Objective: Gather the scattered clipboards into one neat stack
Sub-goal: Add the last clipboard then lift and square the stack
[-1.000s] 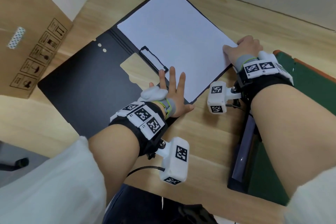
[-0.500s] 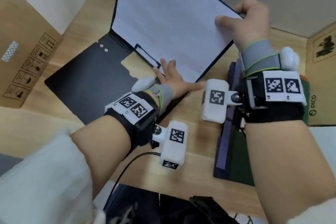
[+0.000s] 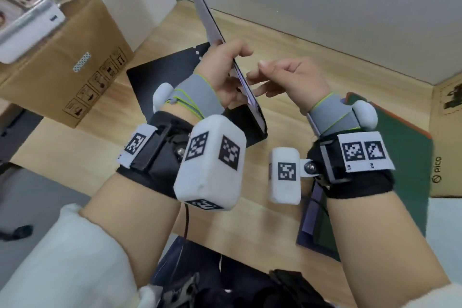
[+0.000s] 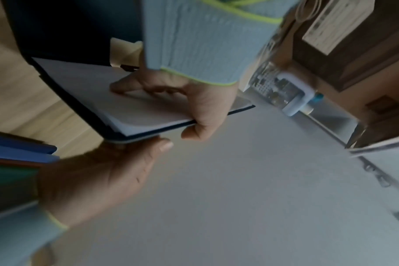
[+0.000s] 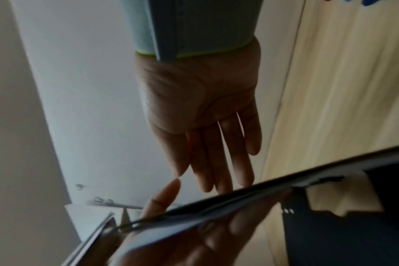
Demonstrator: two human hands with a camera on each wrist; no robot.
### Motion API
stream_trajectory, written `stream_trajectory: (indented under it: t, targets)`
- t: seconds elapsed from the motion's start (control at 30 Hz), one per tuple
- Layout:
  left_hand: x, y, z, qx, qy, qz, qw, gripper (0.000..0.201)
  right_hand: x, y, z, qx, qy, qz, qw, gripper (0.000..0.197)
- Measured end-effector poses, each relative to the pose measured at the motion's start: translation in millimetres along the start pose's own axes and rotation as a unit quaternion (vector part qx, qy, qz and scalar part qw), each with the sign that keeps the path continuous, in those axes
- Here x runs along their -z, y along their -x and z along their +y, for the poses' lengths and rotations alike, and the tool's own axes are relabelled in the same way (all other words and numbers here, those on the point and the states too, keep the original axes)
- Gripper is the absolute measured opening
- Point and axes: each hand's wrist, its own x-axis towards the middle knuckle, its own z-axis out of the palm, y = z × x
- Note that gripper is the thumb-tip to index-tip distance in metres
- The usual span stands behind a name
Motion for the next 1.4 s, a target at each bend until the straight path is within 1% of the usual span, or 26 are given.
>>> stream_trajectory:
  t: [0.07, 0.13, 0.2, 0.27, 0.37, 0.4, 0.43, 0.5, 0.57, 0.6, 0.67, 0.73, 0.8, 0.83, 0.87, 0.93, 0.97, 1.0, 1.03, 1.07, 1.1, 1.13, 1.17, 1.2, 1.3, 1.4]
  targets:
    - [11.3, 2.1, -2.5, -0.002, 0.031, -0.009, 0.999, 0.031, -11.5, -7.8, 16.2, -0.048, -0.002, -0.005, 0.999, 0.02]
    - [22.6, 3.8, -7.6, -0.018, 0.055, -0.002, 0.998, 0.032, -23.0, -13.1, 39.0, -0.104, 0.029, -0.006, 0.994, 0.029]
    - [34.5, 7.7, -18.0, -0.04, 0.096, 0.021, 0.994, 0.031, -30.2, -14.7, 64.5, -0.154, 0.048, -0.017, 0.987, 0.048]
    - [51.2, 9.3, -34.0, -0.048, 0.097, 0.071, 0.992, 0.041, -37.1, -13.4, 82.5, -0.189, 0.042, -0.022, 0.981, 0.066]
    - [80.3, 4.8, -67.4, -0.004, 0.004, 0.163, 0.987, 0.048, -40.0, -14.0, 100.8, -0.222, 0.106, 0.018, 0.969, 0.112]
    - [91.7, 0.4, -78.1, 0.017, -0.043, 0.2, 0.979, 0.052, -42.1, -16.7, 108.3, -0.23, 0.139, 0.026, 0.963, 0.123]
    - [101.6, -6.4, -88.7, 0.044, -0.093, 0.231, 0.968, 0.061, -42.8, -18.9, 114.7, -0.236, 0.167, 0.03, 0.957, 0.121]
    - [127.2, -34.5, -120.6, 0.086, -0.176, 0.256, 0.947, 0.096, -42.5, -18.5, 113.0, -0.23, 0.191, 0.045, 0.953, 0.103]
    - [132.0, -43.0, -128.4, 0.11, -0.191, 0.26, 0.94, 0.112, -38.6, -21.0, 107.0, -0.225, 0.151, 0.088, 0.958, 0.09]
    - [123.4, -34.5, -119.7, 0.119, -0.198, 0.261, 0.937, 0.11, -35.5, -22.8, 107.1, -0.238, 0.124, 0.104, 0.958, 0.087]
    - [109.6, -17.3, -102.8, 0.152, -0.244, 0.274, 0.918, 0.095, -28.2, -21.1, 101.8, -0.273, 0.051, 0.106, 0.955, 0.082]
    - [110.3, -17.0, -97.3, 0.171, -0.273, 0.288, 0.902, 0.09, -23.4, -12.3, 90.7, -0.285, -0.045, 0.071, 0.955, 0.061]
    - [109.6, -19.9, -89.6, 0.165, -0.273, 0.269, 0.909, 0.105, -18.3, -4.4, 80.5, -0.241, -0.091, 0.039, 0.965, 0.023]
    - [107.7, -25.0, -87.5, 0.16, -0.27, 0.259, 0.914, 0.112, -15.3, -0.5, 72.6, -0.211, -0.103, 0.033, 0.972, 0.018]
    - [102.8, -29.2, -84.2, 0.143, -0.256, 0.234, 0.927, 0.113, -13.1, 2.7, 61.8, -0.178, -0.124, 0.032, 0.976, 0.022]
    - [76.0, -18.7, -64.4, 0.114, -0.155, 0.163, 0.968, 0.098, -12.3, 7.6, 38.6, -0.132, -0.163, 0.012, 0.978, 0.026]
    - [55.8, -8.1, -51.2, 0.111, -0.117, 0.101, 0.982, 0.081, -8.6, 13.8, 25.4, -0.105, -0.17, 0.006, 0.98, 0.026]
    - [38.2, 1.6, -37.5, 0.091, -0.096, 0.032, 0.991, 0.057, -7.2, 19.5, 12.5, -0.084, -0.169, 0.0, 0.982, 0.027]
    - [23.3, 7.6, -25.3, 0.074, -0.077, -0.026, 0.994, 0.041, -5.5, 24.9, 1.7, -0.069, -0.155, -0.003, 0.985, 0.029]
    - [9.3, 13.8, -13.5, 0.061, -0.089, -0.075, 0.991, 0.043, -3.5, 31.2, -9.2, -0.048, -0.133, -0.008, 0.99, 0.032]
    - [-2.0, 19.2, -1.1, 0.042, -0.112, -0.098, 0.988, 0.051, -0.9, 38.1, -18.6, -0.025, -0.102, -0.02, 0.994, 0.038]
    - [-11.1, 24.2, 8.9, 0.021, -0.133, -0.106, 0.985, 0.055, -2.0, 43.3, -27.5, -0.009, -0.075, -0.034, 0.997, 0.046]
    - [-14.5, 20.1, 15.2, 0.001, -0.131, -0.098, 0.987, 0.046, -2.2, 47.7, -34.0, 0.002, -0.055, -0.042, 0.998, 0.055]
    - [-22.4, 20.4, 20.8, -0.016, -0.123, -0.098, 0.987, 0.024, 0.9, 54.7, -39.8, 0.014, -0.04, -0.03, 0.999, 0.061]
    - [-33.7, 11.6, 27.2, -0.042, -0.096, -0.086, 0.991, 0.019, 12.6, 68.0, -43.3, 0.035, -0.008, 0.022, 0.999, 0.051]
    - [-51.6, 6.9, 15.6, -0.004, -0.11, -0.137, 0.984, 0.02, 40.2, 76.1, -23.6, 0.004, 0.032, 0.145, 0.989, 0.046]
